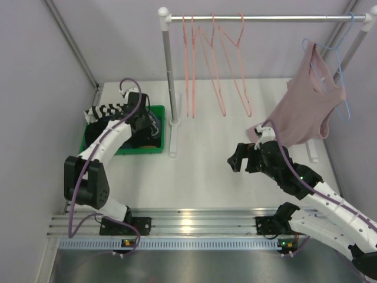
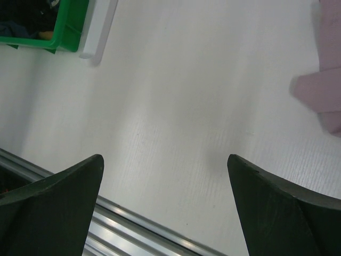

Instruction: Place the tank top on the hanger

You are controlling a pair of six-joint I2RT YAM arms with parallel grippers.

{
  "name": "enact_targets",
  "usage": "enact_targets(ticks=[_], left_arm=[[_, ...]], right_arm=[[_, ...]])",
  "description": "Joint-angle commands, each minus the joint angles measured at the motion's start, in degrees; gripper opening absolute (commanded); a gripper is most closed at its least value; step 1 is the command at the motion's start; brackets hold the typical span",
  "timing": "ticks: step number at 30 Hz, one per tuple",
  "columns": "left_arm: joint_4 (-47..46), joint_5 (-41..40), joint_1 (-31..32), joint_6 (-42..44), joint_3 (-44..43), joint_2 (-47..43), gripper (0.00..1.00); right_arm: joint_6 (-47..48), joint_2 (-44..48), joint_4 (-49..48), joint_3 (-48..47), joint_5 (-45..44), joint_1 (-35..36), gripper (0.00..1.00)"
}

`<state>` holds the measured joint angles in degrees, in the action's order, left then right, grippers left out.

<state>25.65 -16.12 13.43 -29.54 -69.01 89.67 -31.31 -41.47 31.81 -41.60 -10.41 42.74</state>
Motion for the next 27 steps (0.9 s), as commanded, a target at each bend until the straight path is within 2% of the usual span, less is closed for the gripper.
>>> enact_targets(ticks=[1, 4, 8, 18, 23, 27], left_arm=[[2.3, -0.6, -0.2, 1.9, -3.0, -6.0, 0.07], [4.1, 0.1, -0.2, 2.9, -5.2, -9.2, 0.00], [7.8, 0.9, -0.1, 4.2, -11.3, -12.8, 0.00], [18.3, 6.7, 0.5, 5.3, -36.3, -18.2, 0.00], [21.1, 11.1, 0.7, 3.8, -43.6, -19.3, 0.00], [21.9, 14.1, 0.7, 2.2, -42.1, -22.6, 0.00]], right_arm=[[-0.2, 0.0, -2.8, 0.2, 0.0, 0.6, 1.00], [-0.2, -0.1, -3.0, 0.1, 0.1, 0.5, 1.00], [-0.2, -0.3, -3.2, -0.1, 0.6, 0.6, 1.00], [1.3, 0.1, -5.6, -0.3, 4.0, 0.6, 1.00], [1.3, 1.6, -13.6, 2.0, 10.0, 0.8, 1.00], [-1.8, 2.6, -23.0, 5.6, 10.1, 3.5, 0.99]])
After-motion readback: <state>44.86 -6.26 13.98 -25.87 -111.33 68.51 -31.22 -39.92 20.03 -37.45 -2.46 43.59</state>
